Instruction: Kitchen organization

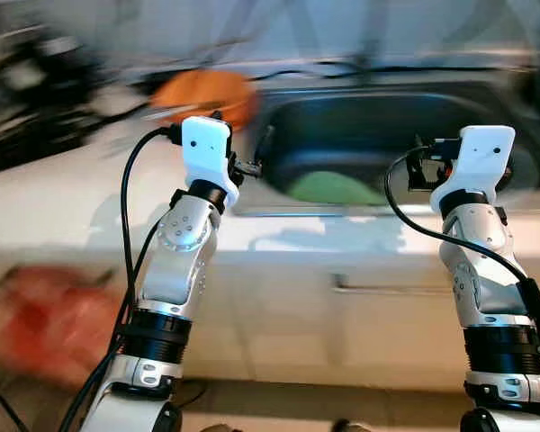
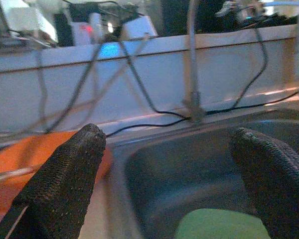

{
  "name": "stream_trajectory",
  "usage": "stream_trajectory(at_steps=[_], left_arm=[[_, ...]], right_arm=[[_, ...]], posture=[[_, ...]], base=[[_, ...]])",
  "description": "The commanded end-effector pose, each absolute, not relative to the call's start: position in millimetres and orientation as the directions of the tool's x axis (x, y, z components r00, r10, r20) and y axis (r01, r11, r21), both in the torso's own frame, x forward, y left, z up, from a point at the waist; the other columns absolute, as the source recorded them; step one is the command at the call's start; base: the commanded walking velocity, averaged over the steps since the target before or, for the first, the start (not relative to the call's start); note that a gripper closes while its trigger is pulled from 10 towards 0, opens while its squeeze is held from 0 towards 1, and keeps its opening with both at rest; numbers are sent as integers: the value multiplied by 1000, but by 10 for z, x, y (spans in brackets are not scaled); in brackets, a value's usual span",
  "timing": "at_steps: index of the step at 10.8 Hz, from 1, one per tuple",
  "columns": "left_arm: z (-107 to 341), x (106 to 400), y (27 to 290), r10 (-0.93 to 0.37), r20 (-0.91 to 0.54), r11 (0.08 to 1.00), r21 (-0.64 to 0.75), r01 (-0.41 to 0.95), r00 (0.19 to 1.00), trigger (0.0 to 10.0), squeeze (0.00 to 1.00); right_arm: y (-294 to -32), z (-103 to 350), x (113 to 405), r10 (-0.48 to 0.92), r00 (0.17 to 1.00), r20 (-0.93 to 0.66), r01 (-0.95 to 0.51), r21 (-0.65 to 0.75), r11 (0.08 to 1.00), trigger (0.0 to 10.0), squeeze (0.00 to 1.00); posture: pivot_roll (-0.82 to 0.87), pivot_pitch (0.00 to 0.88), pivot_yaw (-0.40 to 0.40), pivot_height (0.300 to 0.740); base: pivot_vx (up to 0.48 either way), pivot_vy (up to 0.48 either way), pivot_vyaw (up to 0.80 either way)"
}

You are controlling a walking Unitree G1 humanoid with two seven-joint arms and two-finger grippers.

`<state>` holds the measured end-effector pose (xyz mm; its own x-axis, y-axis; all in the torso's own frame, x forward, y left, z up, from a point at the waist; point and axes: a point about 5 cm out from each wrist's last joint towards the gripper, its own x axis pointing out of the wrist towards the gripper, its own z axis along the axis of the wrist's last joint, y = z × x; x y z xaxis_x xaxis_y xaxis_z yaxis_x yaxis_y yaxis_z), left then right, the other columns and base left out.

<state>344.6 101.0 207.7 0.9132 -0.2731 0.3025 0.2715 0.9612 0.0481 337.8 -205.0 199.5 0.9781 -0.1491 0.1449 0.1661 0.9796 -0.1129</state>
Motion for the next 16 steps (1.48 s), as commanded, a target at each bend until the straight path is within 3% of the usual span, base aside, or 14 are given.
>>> stream_trajectory(at_steps=[1, 4, 5, 6, 11, 16], left_arm=[[2029, 3458, 1072, -234, 287, 971, 29, 236, 929, 10000, 0], [2061, 3524, 1137, -135, 308, 988, -27, 151, 942, 10000, 0], [2018, 3529, 1152, -128, 301, 991, -6, 137, 945, 10000, 0], [2031, 3531, 1173, -98, 298, 993, -40, 115, 950, 10000, 0], [1979, 3555, 1332, 31, 307, 999, -50, -16, 951, 10000, 0], [1917, 3562, 1372, 69, 297, 997, -38, -60, 952, 10000, 0]], right_arm=[[-2009, 2048, 3386, -136, 979, 155, 154, -115, 981, 10000, 1000], [-1985, 2105, 3444, -95, 983, 154, 119, -151, 981, 10000, 1000], [-1991, 2066, 3439, -102, 983, 151, 121, -120, 985, 10000, 808], [-1984, 2050, 3426, -100, 986, 136, 114, -97, 989, 10000, 0], [-1712, 1960, 3446, 6, 990, 143, 15, -140, 990, 10000, 0], [-1314, 1799, 3453, 85, 988, 132, -84, -16, 996, 10000, 0]], posture=[[40, 0, 79, 740], [19, 0, 42, 740], [24, 0, 44, 740], [22, 0, 48, 740], [39, 0, 19, 740], [95, 0, 15, 740]], base=[[0, 0, -800], [0, 0, -800], [0, 0, -569], [0, 0, 0], [0, 0, 0], [0, 0, 0]])
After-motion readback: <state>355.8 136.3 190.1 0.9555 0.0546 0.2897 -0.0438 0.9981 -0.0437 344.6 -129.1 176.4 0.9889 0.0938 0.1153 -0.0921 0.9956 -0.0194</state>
